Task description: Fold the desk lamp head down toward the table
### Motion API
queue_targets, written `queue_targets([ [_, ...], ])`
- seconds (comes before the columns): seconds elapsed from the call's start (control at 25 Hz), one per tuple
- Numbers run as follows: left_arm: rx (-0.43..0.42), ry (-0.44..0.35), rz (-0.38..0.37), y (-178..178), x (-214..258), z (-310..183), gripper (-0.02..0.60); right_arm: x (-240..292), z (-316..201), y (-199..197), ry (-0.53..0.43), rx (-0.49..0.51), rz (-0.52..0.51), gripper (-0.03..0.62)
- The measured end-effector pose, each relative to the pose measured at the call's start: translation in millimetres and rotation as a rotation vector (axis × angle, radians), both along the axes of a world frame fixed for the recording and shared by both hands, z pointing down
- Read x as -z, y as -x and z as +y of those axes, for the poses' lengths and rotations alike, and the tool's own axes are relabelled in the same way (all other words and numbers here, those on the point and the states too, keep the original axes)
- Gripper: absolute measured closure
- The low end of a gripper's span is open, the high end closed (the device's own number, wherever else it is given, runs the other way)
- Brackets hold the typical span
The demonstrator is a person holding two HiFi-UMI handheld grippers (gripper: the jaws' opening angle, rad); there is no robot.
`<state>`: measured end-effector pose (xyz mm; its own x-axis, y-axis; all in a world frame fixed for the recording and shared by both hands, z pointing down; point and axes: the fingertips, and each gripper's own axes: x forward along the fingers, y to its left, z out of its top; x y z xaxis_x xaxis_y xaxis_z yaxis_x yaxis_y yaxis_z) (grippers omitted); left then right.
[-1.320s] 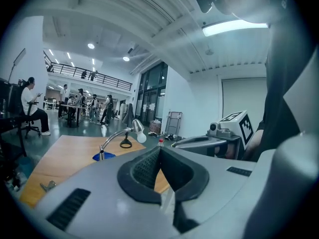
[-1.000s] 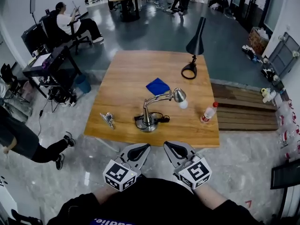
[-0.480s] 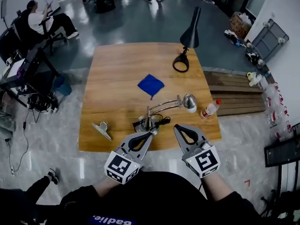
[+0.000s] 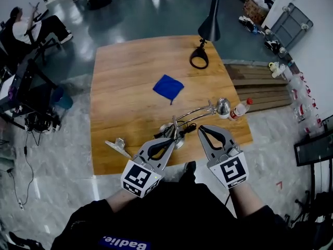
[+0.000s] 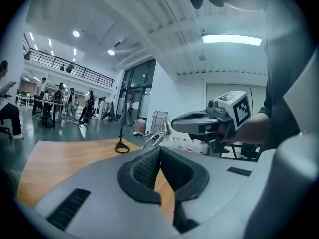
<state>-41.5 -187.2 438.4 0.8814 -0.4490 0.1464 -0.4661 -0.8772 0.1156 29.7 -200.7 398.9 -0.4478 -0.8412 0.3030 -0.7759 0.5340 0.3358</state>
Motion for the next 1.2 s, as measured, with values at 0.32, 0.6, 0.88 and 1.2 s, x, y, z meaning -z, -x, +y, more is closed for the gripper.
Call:
queue_targets([
  [0.32,-0.006,0.041,-0.042,2.4,-21.3,-14.3,0.572,-2.3,-13.2,-2.1,-0.012,0.015,0.095,0.588],
  [0.6,0.025,0.076,-0.079,2.1,-46.6,-28.5,0.569,-9.7,-25.6,-10.6,0.024,-0.005,0.209,0.535],
  [0.88,0.026,0.127,-0.144,-7.2,-86.6,-42.5,0.521,-26.0,-39.5,-19.3,0.088,0.003,0.416,0.443],
  [1.2,0.043,0.138,-0.191,-16.2,-114.3,-56.5,0.465,-49.3,-46.5,-28.0,0.142,0.011,0.671,0.397],
])
